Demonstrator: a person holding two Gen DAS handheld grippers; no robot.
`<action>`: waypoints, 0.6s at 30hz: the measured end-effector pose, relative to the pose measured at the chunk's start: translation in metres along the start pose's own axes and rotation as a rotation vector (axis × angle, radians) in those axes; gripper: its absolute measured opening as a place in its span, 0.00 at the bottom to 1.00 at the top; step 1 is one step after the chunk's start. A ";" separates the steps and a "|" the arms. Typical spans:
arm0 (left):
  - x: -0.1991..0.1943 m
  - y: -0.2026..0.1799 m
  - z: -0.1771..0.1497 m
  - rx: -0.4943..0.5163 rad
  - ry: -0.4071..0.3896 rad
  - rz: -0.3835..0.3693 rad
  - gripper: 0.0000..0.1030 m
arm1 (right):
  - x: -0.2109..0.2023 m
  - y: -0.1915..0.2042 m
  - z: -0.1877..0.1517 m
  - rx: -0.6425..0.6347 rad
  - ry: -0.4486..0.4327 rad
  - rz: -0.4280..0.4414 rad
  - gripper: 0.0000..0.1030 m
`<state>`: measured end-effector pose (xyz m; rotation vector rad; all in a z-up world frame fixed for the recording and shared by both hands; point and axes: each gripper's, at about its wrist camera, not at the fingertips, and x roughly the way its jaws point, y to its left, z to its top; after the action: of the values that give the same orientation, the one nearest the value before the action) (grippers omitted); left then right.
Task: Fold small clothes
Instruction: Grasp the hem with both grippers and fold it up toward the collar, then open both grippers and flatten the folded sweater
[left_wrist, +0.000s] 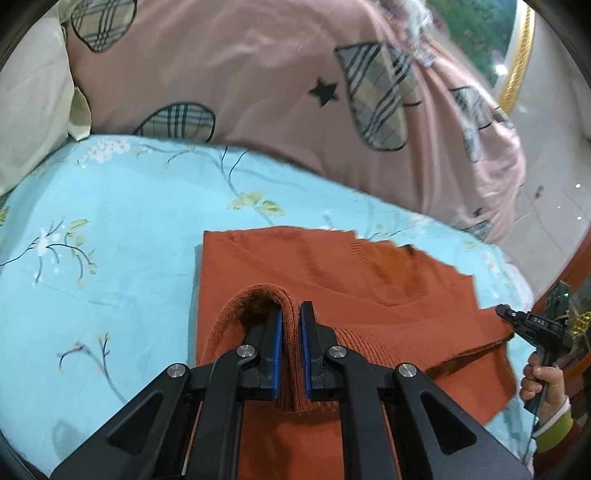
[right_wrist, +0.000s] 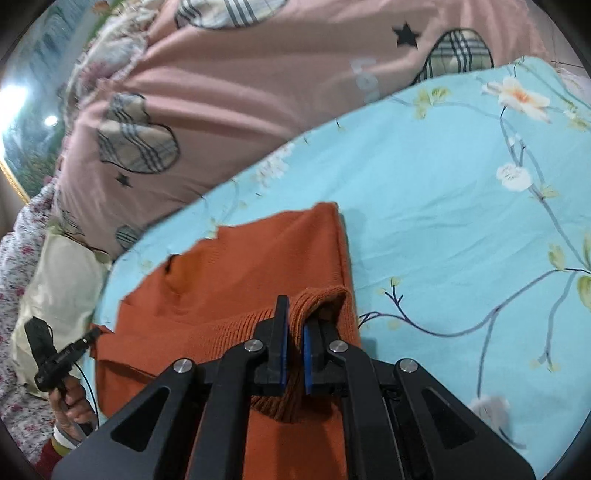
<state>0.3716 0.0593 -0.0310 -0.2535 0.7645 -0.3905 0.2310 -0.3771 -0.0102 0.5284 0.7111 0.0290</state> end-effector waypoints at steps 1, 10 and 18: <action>0.008 0.004 0.002 -0.004 0.004 0.006 0.08 | 0.006 -0.001 0.002 -0.001 0.006 -0.005 0.07; 0.032 0.020 -0.001 -0.035 0.053 0.030 0.18 | -0.022 0.005 -0.004 -0.009 -0.054 -0.025 0.22; -0.011 -0.047 -0.065 0.104 0.116 -0.124 0.27 | -0.012 0.091 -0.069 -0.392 0.200 0.190 0.35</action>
<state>0.3065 0.0163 -0.0529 -0.1815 0.8418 -0.5642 0.1922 -0.2698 -0.0034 0.2161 0.8238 0.3956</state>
